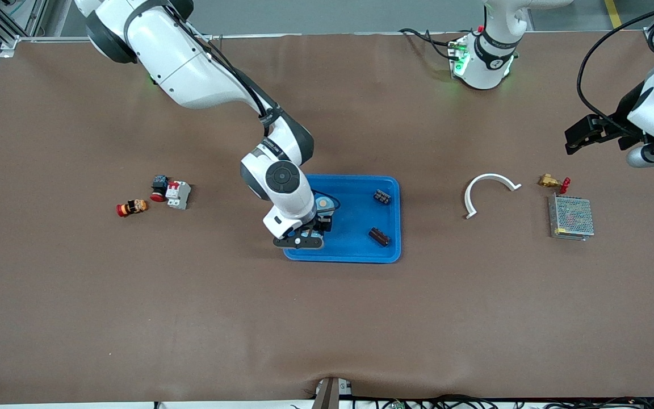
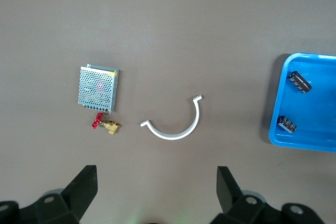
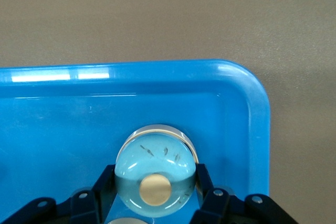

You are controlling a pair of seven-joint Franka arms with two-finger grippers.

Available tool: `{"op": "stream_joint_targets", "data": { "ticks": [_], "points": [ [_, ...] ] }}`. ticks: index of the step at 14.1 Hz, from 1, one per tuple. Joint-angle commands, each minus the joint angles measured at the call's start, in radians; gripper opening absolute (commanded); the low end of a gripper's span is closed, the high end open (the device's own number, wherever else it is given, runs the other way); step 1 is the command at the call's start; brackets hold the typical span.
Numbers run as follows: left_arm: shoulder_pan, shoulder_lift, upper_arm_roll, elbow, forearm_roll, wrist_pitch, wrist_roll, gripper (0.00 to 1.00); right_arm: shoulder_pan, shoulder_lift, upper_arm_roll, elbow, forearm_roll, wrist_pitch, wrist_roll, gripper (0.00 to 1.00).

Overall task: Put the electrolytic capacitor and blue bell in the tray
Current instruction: 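Lower the bell into the tray beside the first bell and release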

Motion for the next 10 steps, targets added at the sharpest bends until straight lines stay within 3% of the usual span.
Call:
{"op": "stream_joint_targets", "data": {
  "ticks": [1,8,10],
  "points": [
    [0.004,0.01,0.003,0.027,-0.015,-0.014,0.031,1.0,0.009,0.01,-0.007,0.017,-0.037,0.004,0.032,1.0],
    [0.006,0.01,0.005,0.022,-0.014,-0.014,0.052,1.0,-0.011,-0.028,-0.003,0.017,-0.032,-0.017,0.019,1.0],
    [0.013,0.01,0.006,0.022,-0.014,-0.014,0.054,1.0,-0.011,-0.078,0.006,0.018,-0.026,-0.101,0.019,1.0]
  ]
}}
